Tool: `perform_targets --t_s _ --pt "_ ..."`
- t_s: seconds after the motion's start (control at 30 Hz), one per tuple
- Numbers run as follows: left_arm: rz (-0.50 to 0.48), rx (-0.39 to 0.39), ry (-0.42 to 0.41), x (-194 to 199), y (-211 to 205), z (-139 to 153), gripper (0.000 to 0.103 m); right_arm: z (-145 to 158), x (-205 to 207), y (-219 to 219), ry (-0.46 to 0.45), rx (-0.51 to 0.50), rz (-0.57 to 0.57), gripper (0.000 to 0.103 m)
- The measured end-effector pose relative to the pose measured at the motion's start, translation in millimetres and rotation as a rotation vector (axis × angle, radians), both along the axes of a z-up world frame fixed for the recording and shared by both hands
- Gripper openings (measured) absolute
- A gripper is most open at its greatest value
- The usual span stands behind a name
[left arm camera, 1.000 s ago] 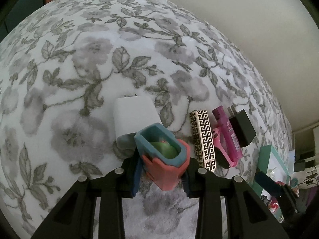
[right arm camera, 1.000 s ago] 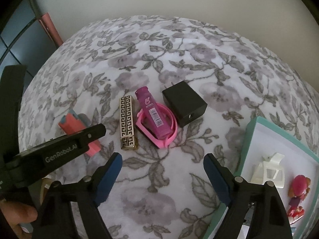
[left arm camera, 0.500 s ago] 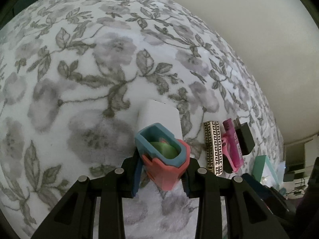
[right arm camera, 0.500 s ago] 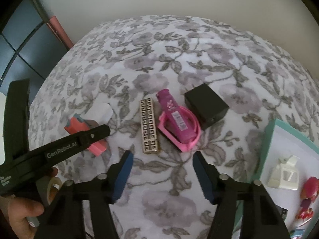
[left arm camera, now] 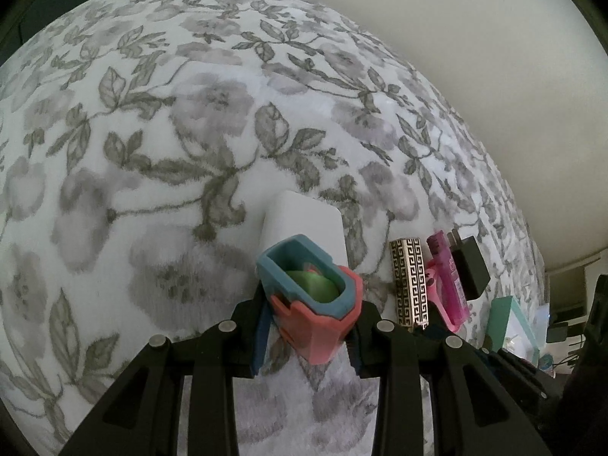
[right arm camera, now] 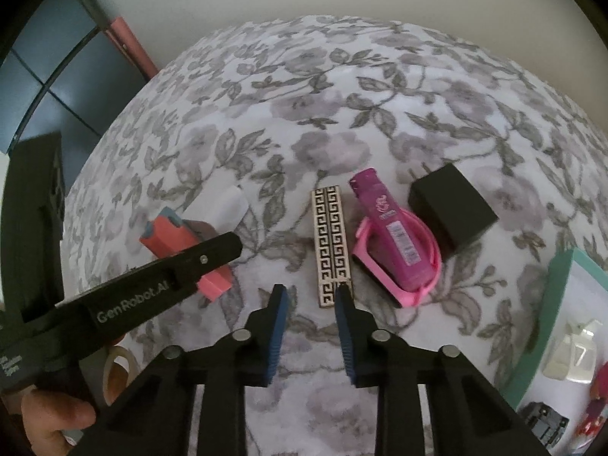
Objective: Organize rigid objects
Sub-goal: 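Lift the coral-blue case with the left tool while the right tool grasps the gold patterned box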
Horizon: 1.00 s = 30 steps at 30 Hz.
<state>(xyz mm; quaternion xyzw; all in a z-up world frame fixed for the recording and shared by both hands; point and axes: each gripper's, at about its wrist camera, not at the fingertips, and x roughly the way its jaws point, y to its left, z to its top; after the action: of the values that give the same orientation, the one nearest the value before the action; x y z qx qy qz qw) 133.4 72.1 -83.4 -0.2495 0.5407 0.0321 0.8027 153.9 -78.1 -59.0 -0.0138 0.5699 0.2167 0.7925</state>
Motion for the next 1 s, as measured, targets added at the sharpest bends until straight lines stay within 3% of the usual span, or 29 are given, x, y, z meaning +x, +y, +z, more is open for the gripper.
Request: perform_targets --t_s 0.3,1.0 --pt "-0.015 0.064 -0.013 9 -2 -1 0.035 -2 11 -5 -0.013 -0.026 -0.027 0.027" --pt "-0.036 0.111 -0.036 15 -6 -3 0.035 -21 22 24 -0.032 -0.099 0.003 0.028"
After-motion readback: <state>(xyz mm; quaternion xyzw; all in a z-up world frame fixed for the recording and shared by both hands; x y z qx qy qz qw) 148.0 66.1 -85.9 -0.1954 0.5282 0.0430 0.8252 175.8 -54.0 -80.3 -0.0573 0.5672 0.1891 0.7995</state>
